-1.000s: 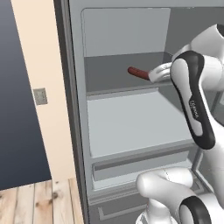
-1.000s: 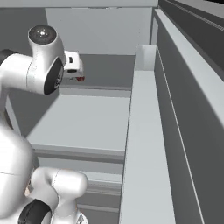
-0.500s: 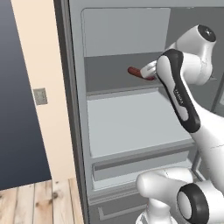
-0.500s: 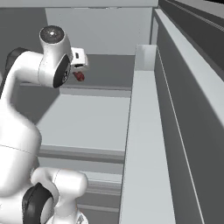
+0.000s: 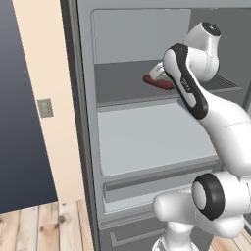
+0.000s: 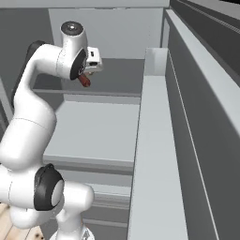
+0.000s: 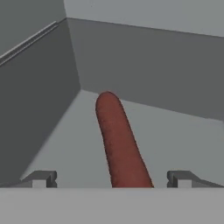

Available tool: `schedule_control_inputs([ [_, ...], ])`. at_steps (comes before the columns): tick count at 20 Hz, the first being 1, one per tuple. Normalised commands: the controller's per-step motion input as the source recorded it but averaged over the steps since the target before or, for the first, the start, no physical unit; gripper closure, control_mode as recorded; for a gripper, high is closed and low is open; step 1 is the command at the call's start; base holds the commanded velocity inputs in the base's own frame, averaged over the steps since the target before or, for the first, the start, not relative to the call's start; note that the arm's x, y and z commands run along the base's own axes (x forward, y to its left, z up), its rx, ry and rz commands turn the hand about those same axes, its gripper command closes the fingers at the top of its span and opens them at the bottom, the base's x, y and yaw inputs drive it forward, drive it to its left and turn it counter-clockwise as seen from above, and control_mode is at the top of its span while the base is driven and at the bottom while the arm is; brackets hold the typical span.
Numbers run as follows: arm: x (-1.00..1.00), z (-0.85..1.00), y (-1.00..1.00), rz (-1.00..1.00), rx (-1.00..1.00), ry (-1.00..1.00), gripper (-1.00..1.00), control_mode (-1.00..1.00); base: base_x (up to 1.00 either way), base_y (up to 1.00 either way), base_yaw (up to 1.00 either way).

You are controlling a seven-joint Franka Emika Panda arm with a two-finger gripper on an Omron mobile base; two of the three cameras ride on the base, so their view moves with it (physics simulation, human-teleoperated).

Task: Retrieve the sausage and cheese from the fridge and place them on the cutting board on the counter.

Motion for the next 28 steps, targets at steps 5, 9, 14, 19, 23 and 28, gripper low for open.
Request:
schedule_control_inputs([
  [5,0.48,-0.34,-0.01,0.00,0.00,0.01,-1.00,-1.00,0.00,0.00,0.00],
  [9,0.03,-0.26,0.00,0.00,-0.01,0.00,-1.00,-1.00,0.00,0.00,0.00],
  [14,-0.01,-0.33,0.03,0.00,-0.04,0.00,-1.00,-1.00,0.00,0.00,0.00],
  [19,0.00,-0.31,0.06,0.00,-0.03,0.00,-1.00,-1.00,0.00,0.00,0.00],
  [23,0.00,-0.03,0.00,0.00,0.00,0.01,1.00,-1.00,0.00,0.00,0.00],
  [28,0.00,-0.01,0.00,0.00,-0.01,0.00,1.00,-1.00,0.00,0.00,0.00],
])
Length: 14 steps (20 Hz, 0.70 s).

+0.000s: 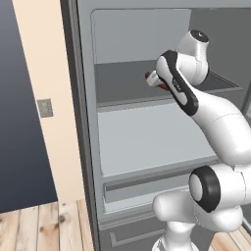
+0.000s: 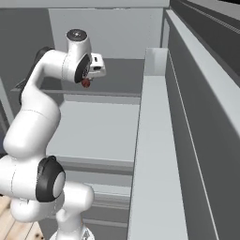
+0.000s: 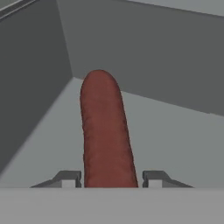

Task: Retrieve the sausage and cheese from the fridge and place them on the cutting board on the counter.

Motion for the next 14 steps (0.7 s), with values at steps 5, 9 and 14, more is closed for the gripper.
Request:
schedule_control_inputs([
  [5,-0.77,0.03,0.00,0.00,-0.04,-0.13,1.00,-1.00,0.00,0.00,0.00],
  [9,-1.00,0.51,-0.09,-0.05,-0.01,-0.18,1.00,-1.00,0.00,0.00,0.00],
  [14,-1.00,0.81,-0.22,-0.15,0.00,0.07,1.00,-1.00,0.00,0.00,0.00],
])
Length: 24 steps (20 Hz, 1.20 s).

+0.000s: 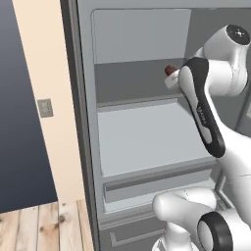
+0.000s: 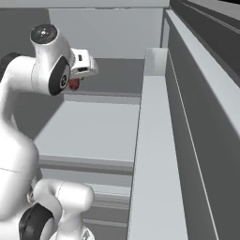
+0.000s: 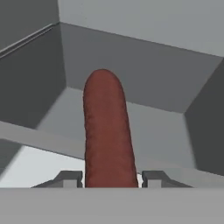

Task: Retrieve the sausage and cheese from the fridge and place them on the cutting board on the counter.

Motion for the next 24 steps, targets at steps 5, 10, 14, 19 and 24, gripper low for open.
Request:
schedule_control_inputs([
  [5,-1.00,0.05,0.02,-0.16,-0.06,0.04,1.00,-1.00,0.00,0.00,0.00],
  [10,-1.00,-0.12,0.00,-0.05,0.00,-0.17,1.00,-1.00,0.00,0.00,0.00],
  [14,-0.92,-0.42,0.03,0.00,0.00,-0.16,1.00,-1.00,0.00,0.00,0.00],
  [19,-0.76,-0.35,0.01,0.01,0.00,0.02,1.00,-1.00,0.00,0.00,0.00],
  [24,-0.44,0.00,0.00,0.00,0.00,0.23,1.00,-1.00,0.00,0.00,0.00],
])
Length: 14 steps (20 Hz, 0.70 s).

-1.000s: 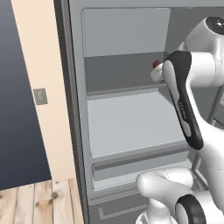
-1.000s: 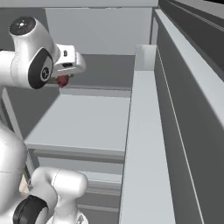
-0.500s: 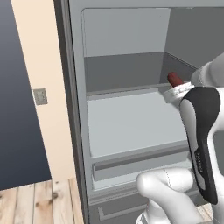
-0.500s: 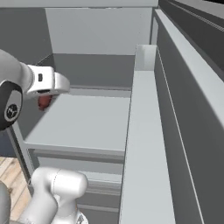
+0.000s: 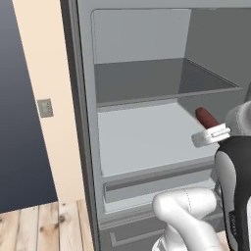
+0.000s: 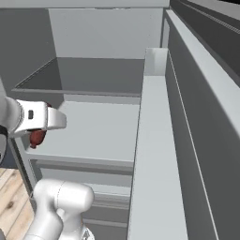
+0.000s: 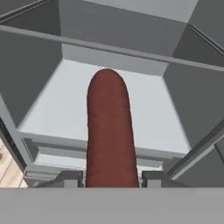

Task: Retrieve the sausage and cheese from the fridge and place them on the cutting board on the counter.

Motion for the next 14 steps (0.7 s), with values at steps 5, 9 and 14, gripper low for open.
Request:
schedule_control_inputs([
  [5,-0.15,0.00,0.00,0.00,0.00,0.20,1.00,1.00,-0.07,0.00,0.00],
  [9,0.00,0.00,0.00,0.00,0.00,0.00,1.00,1.00,-0.77,0.00,-0.06],
  [14,0.00,0.00,0.00,0.00,0.00,0.00,1.00,1.00,-1.00,0.00,-0.12],
])
